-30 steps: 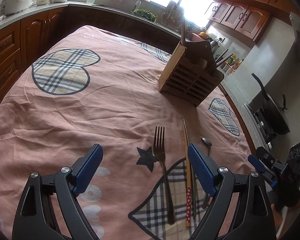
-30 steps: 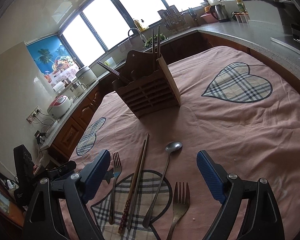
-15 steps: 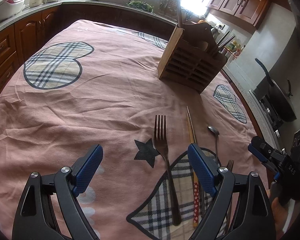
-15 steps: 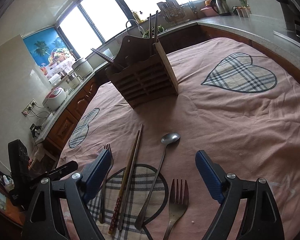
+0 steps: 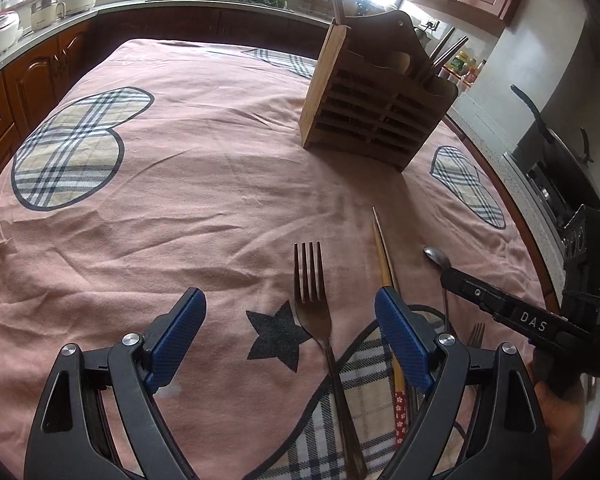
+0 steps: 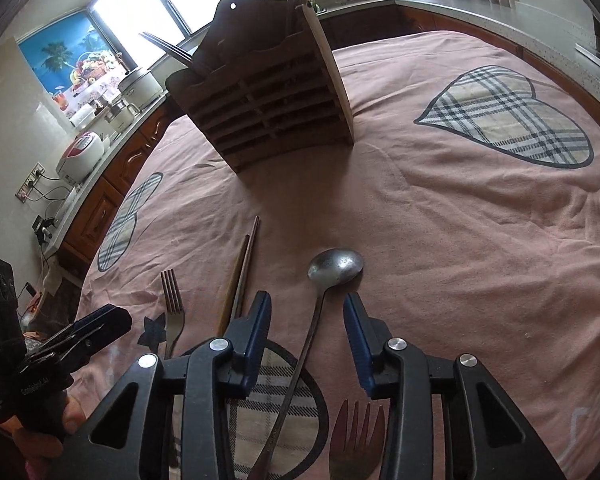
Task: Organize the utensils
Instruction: 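Close the left tool on the metal fork while the right tool grasps the metal spoon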
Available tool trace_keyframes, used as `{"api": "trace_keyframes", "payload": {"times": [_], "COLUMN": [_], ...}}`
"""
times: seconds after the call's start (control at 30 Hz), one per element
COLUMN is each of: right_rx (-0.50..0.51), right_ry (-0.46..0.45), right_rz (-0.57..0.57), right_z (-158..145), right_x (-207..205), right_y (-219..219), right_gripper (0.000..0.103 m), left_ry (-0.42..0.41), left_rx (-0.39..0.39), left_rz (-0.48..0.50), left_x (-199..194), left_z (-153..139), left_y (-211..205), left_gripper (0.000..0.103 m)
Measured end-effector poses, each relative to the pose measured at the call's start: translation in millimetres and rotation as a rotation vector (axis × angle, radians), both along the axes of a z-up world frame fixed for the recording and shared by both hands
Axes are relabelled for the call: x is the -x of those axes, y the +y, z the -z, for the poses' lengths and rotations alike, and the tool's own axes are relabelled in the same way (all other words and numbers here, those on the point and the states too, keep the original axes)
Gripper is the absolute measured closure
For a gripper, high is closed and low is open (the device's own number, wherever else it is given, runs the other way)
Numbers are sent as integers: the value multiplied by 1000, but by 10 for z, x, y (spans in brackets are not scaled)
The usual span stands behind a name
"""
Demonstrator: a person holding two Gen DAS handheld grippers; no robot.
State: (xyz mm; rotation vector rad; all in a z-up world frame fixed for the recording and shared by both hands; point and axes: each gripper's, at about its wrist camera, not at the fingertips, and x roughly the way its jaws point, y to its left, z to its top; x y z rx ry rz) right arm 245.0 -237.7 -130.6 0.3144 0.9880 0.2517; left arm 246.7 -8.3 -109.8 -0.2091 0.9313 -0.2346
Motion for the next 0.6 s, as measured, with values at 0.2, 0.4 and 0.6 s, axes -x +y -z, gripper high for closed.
{"api": "trace_keyframes", "payload": {"times": [0.2, 0.4, 0.6], "right_rx": [22, 24, -44], "right_ry": [29, 32, 46], "right_rz": [-14, -20, -21], "right_z": [62, 79, 96], "right_x": [-98, -131, -111], "right_y": [34, 8, -56], "right_gripper": [80, 96, 98], "left_ry": [18, 43, 36], "left_rx": [-18, -59, -48], "left_rz": [25, 74, 81], "left_x": [-193, -309, -335], "left_z": [72, 186, 196], "left_y": [-102, -269, -247], "left_gripper": [18, 44, 83]}}
